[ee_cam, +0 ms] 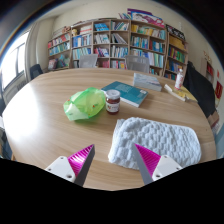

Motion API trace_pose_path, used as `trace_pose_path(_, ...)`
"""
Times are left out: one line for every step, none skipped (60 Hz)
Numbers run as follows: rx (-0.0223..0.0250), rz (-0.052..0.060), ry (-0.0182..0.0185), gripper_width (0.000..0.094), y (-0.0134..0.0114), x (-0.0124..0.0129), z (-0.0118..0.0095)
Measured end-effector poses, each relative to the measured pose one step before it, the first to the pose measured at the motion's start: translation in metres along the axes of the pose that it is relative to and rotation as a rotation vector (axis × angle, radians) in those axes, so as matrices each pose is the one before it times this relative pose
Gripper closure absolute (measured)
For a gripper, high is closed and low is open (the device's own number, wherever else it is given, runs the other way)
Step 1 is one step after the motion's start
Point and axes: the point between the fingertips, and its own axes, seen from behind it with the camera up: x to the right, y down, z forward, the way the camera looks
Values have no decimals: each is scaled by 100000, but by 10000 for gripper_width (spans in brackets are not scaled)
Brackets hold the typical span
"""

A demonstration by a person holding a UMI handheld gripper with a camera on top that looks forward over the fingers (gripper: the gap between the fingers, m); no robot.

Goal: Fold towel

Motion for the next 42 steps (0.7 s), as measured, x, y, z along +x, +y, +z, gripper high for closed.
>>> trace_pose_path(351, -721, 1540, 121, 1134, -2081, 696)
trace_pose_path(-705, -1154, 918, 123, 243, 253, 632)
trace_pose_path(-1839, -1539, -70, 123, -778, 2577, 698)
trace_pose_path(-478, 143, 1339, 122, 1218, -2160, 654)
trace_pose_path(-2375, -800, -895, 128, -472, 2369, 643)
trace_pose_path(-1705, 169, -536, 135, 483, -56, 625)
trace_pose_path(-979, 957, -31, 146, 1434, -2454, 668)
trace_pose_path(-2780, -631, -1838, 166, -277, 2153, 515)
trace_pose_path(-1520, -157, 401, 190, 1394, -1540, 469)
trace_pose_path(394, -946, -1200, 198, 1, -987, 584)
trace_pose_path(2937, 505, -404, 257, -698, -24, -24)
trace_pose_path(-860, -1562, 303, 323, 259, 241, 53)
trace_pose_path(610, -798, -576, 369, -193, 42, -91)
trace_pose_path(-643, -707, -282, 429, 75, 24, -22)
trace_pose_path(-686, -700, -6, 498, 54, 149, -133)
trace_pose_path(-528, -552, 368, 584, 1, 229, -55)
trace_pose_path(-721, -865, 1230, 619, 89, 517, -56)
trace_pose_path(1865, -571, 1618, 738, -587, 1206, -1638)
trace_pose_path(-155, -566, 2227, 845, 631, 436, 1498)
trace_pose_path(359, 409, 44, 850, -182, -176, 580)
trace_pose_path(-151, 413, -1247, 859, 273, 60, -100)
trace_pose_path(53, -243, -859, 871, -190, -225, 197)
trace_pose_path(-232, -1074, -674, 884, -18, -20, -30)
trace_pose_path(-478, -1150, -790, 889, -18, -36, -103)
trace_pose_path(-282, -611, -1087, 890, -103, -88, -164)
trace_pose_path(79, 102, -1206, 891, -243, -80, -217)
trace_pose_path(417, 914, -1204, 891, -356, -36, -277)
trace_pose_path(641, 1569, -1218, 891, -449, 23, -354)
trace_pose_path(843, 1990, -1247, 892, -539, 49, -417)
trace_pose_path(1197, 2040, -899, 892, -324, 494, -372)
trace_pose_path(489, 2443, -778, 892, -877, -41, -868)
trace_pose_path(981, 2617, -1061, 891, -727, 239, -749)
trace_pose_path(1165, 2978, -1162, 891, -810, 244, -731)
trace_pose_path(1718, 3291, -1583, 891, -850, 468, -606)
trace_pose_path(1490, 3138, -1187, 892, -838, 248, -838)
trace_pose_path(1474, 2786, -923, 892, -838, 356, -787)
trace_pose_path(1504, 2430, -546, 893, -787, 489, -951)
trace_pose_path(1513, 1943, -10, 893, -801, 672, -794)
trace_pose_path(1573, 1425, 536, 893, -592, 664, -650)
trace_pose_path(1433, 1131, 767, 893, -649, 899, -837)
trace_pose_path(935, 884, 1172, 893, -482, 894, -859)
trace_pose_path(1156, 943, 1132, 893, -400, 1180, -517)
